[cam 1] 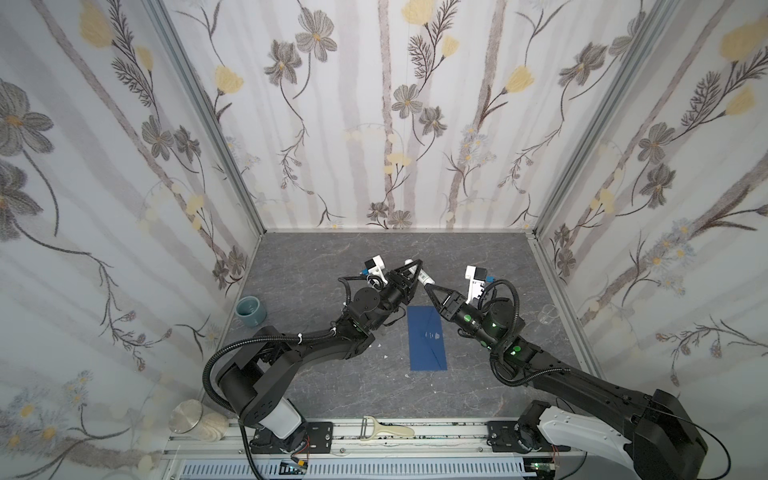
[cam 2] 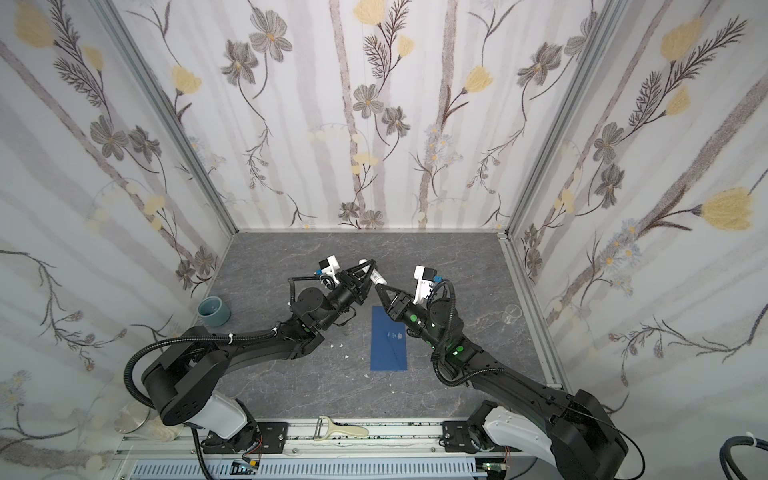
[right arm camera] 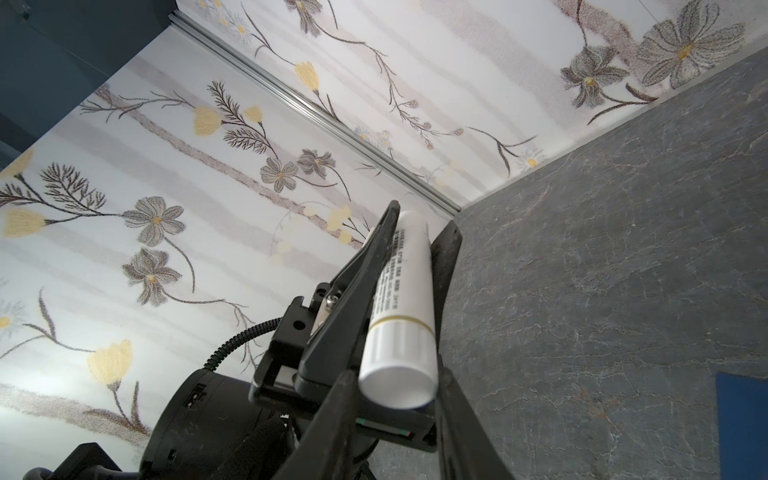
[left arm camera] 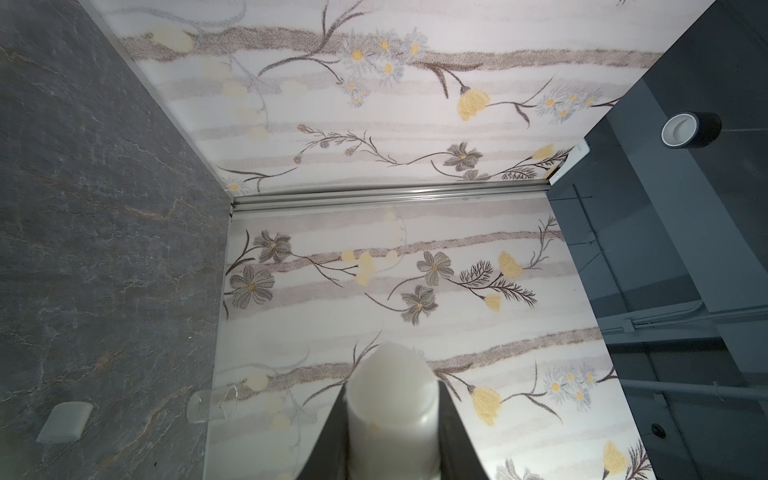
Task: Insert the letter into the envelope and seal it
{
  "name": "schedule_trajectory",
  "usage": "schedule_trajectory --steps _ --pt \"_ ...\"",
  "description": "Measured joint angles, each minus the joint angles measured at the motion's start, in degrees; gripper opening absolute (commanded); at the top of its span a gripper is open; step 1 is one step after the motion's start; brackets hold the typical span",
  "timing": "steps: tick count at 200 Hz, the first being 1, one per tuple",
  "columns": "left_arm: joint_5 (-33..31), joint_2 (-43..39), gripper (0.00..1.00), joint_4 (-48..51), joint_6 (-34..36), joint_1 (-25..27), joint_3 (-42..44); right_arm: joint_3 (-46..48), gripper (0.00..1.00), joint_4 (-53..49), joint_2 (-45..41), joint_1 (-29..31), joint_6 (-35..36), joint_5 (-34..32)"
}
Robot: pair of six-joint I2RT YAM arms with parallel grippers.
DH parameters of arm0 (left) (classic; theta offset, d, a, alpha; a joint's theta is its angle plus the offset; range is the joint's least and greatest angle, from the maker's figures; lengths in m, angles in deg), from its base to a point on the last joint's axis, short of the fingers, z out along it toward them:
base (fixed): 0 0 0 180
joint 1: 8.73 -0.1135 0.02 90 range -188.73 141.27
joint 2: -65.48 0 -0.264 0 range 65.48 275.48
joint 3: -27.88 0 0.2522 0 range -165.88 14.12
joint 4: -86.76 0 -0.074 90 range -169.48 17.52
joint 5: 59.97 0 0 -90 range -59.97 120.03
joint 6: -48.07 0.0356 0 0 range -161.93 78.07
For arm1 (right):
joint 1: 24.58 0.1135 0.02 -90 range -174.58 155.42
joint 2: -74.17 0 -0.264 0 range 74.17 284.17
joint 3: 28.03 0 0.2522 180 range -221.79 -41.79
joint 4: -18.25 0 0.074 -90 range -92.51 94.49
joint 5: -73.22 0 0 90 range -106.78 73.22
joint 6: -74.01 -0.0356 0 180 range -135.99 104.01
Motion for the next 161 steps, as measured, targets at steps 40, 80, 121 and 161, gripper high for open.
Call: schedule_trajectory --steps 40,80,121,161 --pt "-0.09 -0.04 0.00 -0.39 0.24 0.00 0.52 -0.48 0.39 -1.31 -0.02 -0.04 -0.11 -0.09" --pt "-0.07 -0.07 0.00 -0.39 0.26 0.00 0.76 -0.94 0.31 -1.68 -0.09 -0.04 0.44 -1.11" --pt "-0.46 -0.13 0.00 -0.66 0.28 -0.02 0.76 -1.79 0.22 -2.86 0.31 -0.04 0.90 -1.33" --pt "-0.90 -0.22 0.00 -0.48 0.31 -0.07 0.92 -3.06 0.18 -5.20 0.46 -0.04 1.88 -1.57"
